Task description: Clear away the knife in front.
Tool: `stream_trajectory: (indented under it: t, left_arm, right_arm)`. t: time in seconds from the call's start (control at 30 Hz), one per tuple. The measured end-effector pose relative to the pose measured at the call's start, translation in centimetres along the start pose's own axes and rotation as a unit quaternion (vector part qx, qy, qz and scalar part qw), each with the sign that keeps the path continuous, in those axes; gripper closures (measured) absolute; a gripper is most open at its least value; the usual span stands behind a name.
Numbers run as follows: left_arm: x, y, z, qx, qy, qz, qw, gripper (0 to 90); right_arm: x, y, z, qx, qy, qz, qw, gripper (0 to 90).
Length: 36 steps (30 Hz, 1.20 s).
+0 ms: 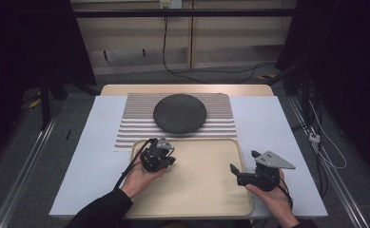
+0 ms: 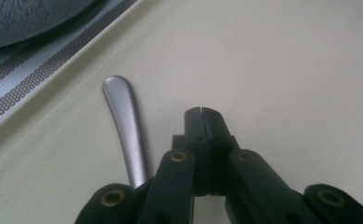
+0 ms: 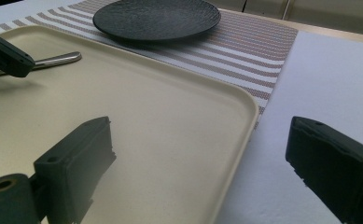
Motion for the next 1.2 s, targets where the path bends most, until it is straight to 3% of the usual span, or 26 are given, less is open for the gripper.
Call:
stream_trajectory:
  t: [0.1, 0.87, 0.9, 0.93, 1.2]
  left_arm:
    - [0.2, 0.3, 0.4, -0.009, 0.015, 0.003, 0.9998, 90.0]
    - [0.6, 1.9, -0.2, -0.024, 0.025, -0.016, 0.9993, 90.0]
    - [0.7, 1.8, -0.3, -0.035, 0.025, -0.019, 0.9989, 90.0]
    - [0.7, 2.0, -0.2, -0.023, 0.022, -0.021, 0.9993, 90.0]
    - [1.0, 2.2, -0.5, -0.028, 0.024, -0.026, 0.999, 90.0]
  right_arm:
    - [0.0, 0.0, 0.0, 0.0, 0.0, 0.0, 1.0, 7.3]
    - [0.0, 0.0, 0.0, -0.001, 0.001, 0.0, 1.0, 7.3]
    - [0.0, 0.1, 0.0, -0.001, 0.001, 0.0, 1.0, 7.3]
    - [0.0, 0.1, 0.0, -0.001, 0.001, 0.0, 1.0, 7.3]
    - [0.0, 0.1, 0.0, -0.002, 0.002, -0.001, 1.0, 7.3]
Point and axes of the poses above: each handheld gripper's, and its own axes: z roughly forward along the jaws, x roughly out of its underside, y roughly to its left, the point moved 1 cm from there along z, roughly forward along the jaws, and after that the axes turned 2 degrees about x, right-handed, at the moved point
